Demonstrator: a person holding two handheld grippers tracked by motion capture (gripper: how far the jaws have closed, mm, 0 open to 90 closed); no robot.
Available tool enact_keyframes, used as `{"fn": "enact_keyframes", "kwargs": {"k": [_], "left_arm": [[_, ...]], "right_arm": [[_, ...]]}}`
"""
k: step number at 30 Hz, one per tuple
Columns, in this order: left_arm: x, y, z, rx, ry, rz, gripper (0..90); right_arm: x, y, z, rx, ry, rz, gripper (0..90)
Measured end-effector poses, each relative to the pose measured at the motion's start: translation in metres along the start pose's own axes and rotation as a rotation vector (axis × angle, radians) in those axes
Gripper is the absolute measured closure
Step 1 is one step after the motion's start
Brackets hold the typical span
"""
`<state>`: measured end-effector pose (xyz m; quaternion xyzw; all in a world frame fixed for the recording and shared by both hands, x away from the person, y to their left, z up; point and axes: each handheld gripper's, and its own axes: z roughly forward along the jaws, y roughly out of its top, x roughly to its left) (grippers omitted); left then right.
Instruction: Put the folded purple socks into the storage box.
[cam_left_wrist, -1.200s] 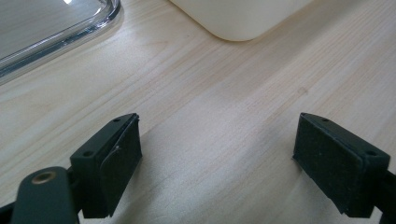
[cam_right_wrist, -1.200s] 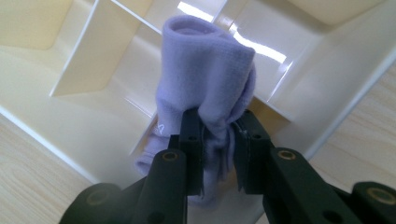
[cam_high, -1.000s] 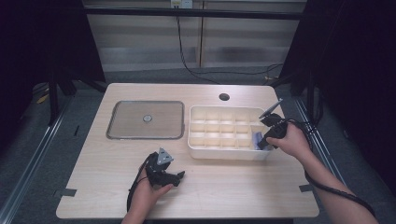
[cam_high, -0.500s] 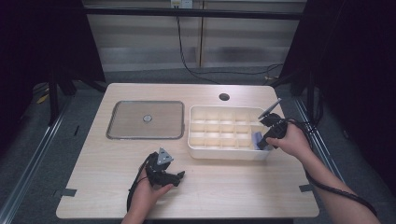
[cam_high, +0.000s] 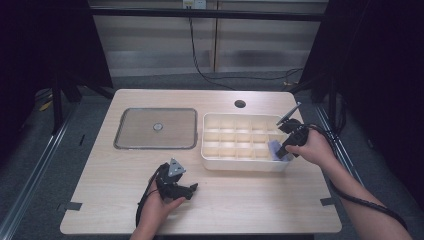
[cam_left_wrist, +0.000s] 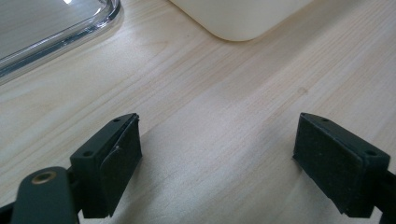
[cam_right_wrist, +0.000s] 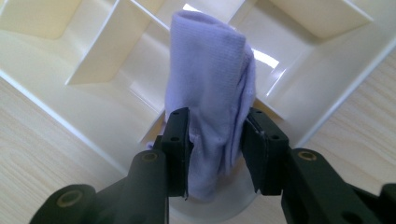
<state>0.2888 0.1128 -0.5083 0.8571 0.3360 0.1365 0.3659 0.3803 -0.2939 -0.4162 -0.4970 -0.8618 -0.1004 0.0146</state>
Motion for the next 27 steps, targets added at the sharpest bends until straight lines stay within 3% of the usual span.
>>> {"fn": "enact_keyframes", "kwargs": {"k": [27], "left_arm": [[0.0, 0.0, 0.0, -0.001, 0.004, 0.0, 14.6]], "right_arm": [[0.002, 0.017, -0.034, -0.003, -0.015, -0.023, 62.4]]}}
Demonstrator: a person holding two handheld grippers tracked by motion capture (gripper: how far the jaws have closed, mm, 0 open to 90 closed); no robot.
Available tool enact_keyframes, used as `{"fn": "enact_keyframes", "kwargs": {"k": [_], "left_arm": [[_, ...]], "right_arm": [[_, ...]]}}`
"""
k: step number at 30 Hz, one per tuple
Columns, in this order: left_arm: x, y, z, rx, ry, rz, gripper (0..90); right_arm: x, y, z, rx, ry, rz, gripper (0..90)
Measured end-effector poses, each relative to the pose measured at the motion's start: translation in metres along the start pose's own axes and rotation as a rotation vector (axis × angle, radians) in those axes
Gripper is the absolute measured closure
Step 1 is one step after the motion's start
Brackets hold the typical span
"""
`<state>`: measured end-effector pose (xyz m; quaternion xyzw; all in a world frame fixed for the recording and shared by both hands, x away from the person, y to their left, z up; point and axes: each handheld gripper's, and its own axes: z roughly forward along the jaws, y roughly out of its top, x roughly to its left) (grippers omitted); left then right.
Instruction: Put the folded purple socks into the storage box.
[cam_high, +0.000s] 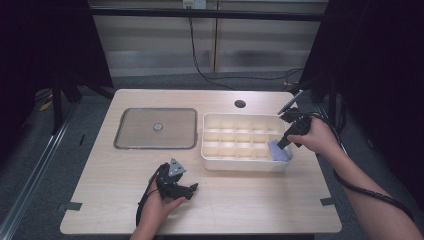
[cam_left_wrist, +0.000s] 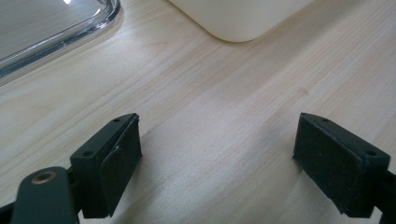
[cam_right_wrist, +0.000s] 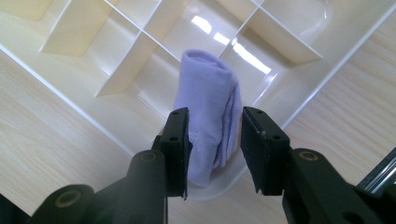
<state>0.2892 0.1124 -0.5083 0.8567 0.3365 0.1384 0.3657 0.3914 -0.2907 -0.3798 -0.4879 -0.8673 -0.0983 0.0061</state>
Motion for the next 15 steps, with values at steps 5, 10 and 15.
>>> {"fn": "enact_keyframes", "kwargs": {"k": [5, 10, 15], "left_arm": [[0.0, 0.0, 0.0, 0.001, 0.0, -0.001, 14.6], [0.0, 0.0, 0.0, -0.003, 0.0, -0.007, 14.6], [0.0, 0.0, 0.0, -0.002, 0.0, -0.006, 14.6]], "right_arm": [[0.002, 0.004, -0.004, 0.001, -0.004, -0.006, 64.4], [0.002, 0.008, -0.006, 0.007, -0.011, -0.008, 68.9], [0.004, 0.011, -0.005, 0.011, -0.007, -0.013, 79.1]]}}
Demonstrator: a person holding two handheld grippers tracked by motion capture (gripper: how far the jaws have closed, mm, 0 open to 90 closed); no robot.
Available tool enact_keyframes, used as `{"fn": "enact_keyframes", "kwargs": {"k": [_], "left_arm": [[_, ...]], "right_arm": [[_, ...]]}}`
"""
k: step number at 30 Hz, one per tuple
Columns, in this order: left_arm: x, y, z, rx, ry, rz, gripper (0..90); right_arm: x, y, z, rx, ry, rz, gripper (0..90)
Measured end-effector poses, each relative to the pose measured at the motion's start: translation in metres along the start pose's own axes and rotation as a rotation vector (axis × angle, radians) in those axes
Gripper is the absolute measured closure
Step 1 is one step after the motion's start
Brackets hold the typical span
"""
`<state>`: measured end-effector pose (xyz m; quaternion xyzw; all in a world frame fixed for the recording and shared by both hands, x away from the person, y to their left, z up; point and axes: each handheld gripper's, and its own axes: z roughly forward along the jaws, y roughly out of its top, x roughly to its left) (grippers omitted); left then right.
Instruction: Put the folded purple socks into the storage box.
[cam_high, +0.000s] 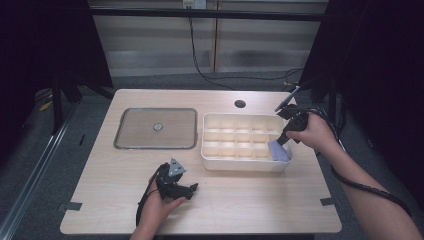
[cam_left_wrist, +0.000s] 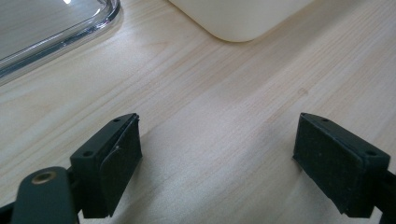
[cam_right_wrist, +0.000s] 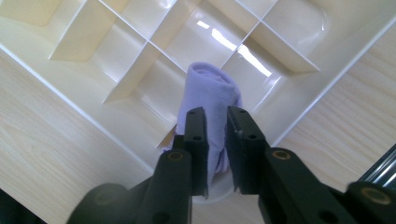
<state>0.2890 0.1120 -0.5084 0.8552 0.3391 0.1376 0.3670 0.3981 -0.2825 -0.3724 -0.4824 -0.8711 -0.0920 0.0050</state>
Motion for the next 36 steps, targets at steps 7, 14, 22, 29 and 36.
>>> {"fn": "enact_keyframes", "kwargs": {"k": [7, 14, 22, 29, 36], "left_arm": [[0.0, 0.0, 0.0, -0.001, 0.0, 0.0, 14.6], [0.0, 0.0, 0.0, 0.004, -0.001, 0.006, 14.6], [0.0, 0.0, 0.0, 0.004, 0.0, 0.008, 14.6], [0.0, 0.0, 0.0, 0.003, 0.0, 0.007, 14.6], [0.0, 0.0, 0.0, 0.004, 0.0, 0.006, 14.6]], "right_arm": [[0.003, 0.004, 0.003, 0.006, -0.016, -0.009, 89.7], [0.002, 0.006, 0.014, 0.01, -0.032, -0.004, 90.0], [0.0, 0.002, 0.034, 0.037, -0.027, 0.001, 90.0], [-0.002, -0.006, 0.04, 0.065, -0.008, -0.003, 90.0], [-0.004, -0.021, 0.061, 0.101, 0.004, 0.005, 90.0]]}}
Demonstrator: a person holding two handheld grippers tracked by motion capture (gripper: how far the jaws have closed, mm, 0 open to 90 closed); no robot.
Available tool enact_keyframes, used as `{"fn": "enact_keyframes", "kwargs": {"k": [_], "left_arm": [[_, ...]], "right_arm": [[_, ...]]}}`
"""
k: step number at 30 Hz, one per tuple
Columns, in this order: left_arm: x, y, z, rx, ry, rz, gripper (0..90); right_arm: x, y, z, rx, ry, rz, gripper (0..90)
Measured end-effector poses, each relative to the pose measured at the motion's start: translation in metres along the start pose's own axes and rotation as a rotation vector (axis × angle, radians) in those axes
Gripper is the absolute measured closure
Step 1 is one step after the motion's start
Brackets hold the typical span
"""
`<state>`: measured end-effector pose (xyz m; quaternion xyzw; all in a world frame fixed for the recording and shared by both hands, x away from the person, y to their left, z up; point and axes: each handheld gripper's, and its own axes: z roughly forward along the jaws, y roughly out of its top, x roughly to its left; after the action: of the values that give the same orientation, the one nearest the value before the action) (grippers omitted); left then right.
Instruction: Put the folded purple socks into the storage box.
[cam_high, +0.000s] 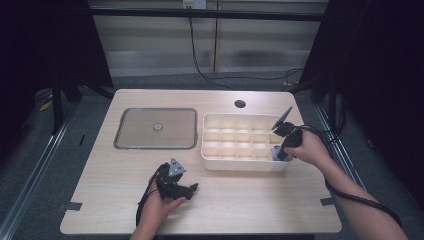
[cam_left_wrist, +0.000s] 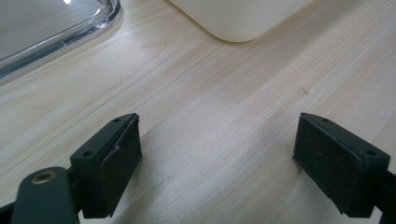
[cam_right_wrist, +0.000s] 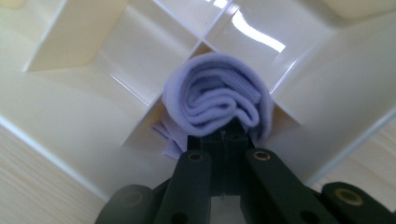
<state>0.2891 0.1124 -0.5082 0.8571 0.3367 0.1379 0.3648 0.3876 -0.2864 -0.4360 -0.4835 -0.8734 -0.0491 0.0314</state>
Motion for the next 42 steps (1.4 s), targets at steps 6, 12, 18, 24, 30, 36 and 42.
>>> {"fn": "enact_keyframes", "kwargs": {"k": [6, 12, 18, 24, 30, 36, 42], "left_arm": [[0.0, 0.0, 0.0, -0.004, -0.001, -0.002, 14.6], [0.0, 0.0, 0.0, -0.004, -0.001, -0.002, 14.6], [0.0, 0.0, 0.0, -0.002, -0.002, 0.001, 14.6], [-0.001, 0.0, 0.001, -0.001, 0.001, -0.003, 14.6], [-0.001, 0.001, 0.001, -0.001, 0.001, -0.002, 14.6], [-0.001, 0.001, 0.001, -0.001, 0.001, -0.003, 14.6], [-0.001, 0.001, 0.001, -0.001, 0.001, -0.003, 14.6]], "right_arm": [[0.001, -0.001, 0.009, 0.004, -0.015, -0.012, 90.0], [0.004, 0.0, 0.012, 0.008, -0.024, -0.01, 90.0], [0.004, 0.003, 0.014, 0.028, -0.022, -0.003, 90.0], [0.005, 0.008, 0.015, 0.042, -0.036, -0.004, 90.0], [0.005, 0.007, 0.015, 0.035, -0.036, -0.007, 90.0], [0.003, 0.006, 0.013, 0.023, -0.013, -0.008, 90.0], [0.001, 0.003, 0.01, 0.008, 0.003, -0.008, 88.2]]}}
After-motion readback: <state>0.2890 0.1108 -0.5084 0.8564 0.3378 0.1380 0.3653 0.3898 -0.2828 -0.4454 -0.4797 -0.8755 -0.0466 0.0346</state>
